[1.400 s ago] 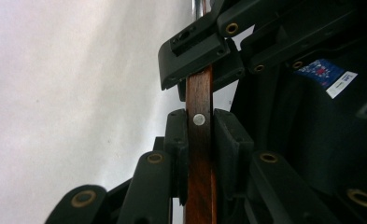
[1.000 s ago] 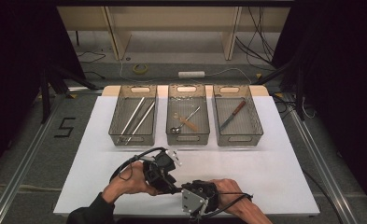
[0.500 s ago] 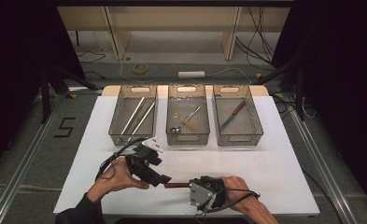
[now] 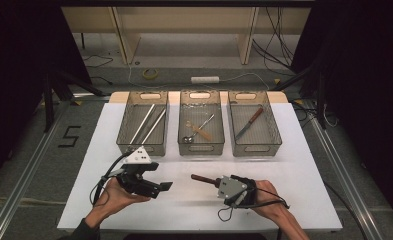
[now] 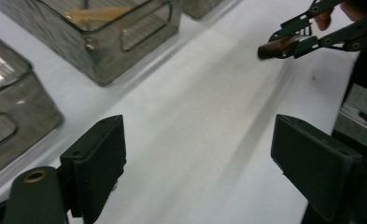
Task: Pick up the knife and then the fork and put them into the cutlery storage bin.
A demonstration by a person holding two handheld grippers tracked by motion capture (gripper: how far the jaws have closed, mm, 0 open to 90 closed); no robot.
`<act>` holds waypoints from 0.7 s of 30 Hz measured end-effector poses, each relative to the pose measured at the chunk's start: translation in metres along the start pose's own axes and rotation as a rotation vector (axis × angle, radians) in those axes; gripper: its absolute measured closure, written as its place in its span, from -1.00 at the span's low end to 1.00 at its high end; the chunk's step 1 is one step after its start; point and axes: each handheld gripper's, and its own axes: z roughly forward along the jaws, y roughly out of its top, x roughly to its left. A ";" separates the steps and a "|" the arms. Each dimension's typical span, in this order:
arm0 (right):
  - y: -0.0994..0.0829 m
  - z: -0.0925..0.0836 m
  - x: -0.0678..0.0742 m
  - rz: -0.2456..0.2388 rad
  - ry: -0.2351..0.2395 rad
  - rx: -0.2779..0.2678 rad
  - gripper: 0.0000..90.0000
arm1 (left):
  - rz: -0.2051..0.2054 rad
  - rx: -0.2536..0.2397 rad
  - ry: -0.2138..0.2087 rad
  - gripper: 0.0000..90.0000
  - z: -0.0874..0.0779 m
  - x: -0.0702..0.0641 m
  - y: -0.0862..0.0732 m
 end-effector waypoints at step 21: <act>-0.028 -0.026 -0.066 0.383 -0.029 -0.001 0.78 | -0.033 -0.151 0.127 -0.64 -0.018 0.014 -0.031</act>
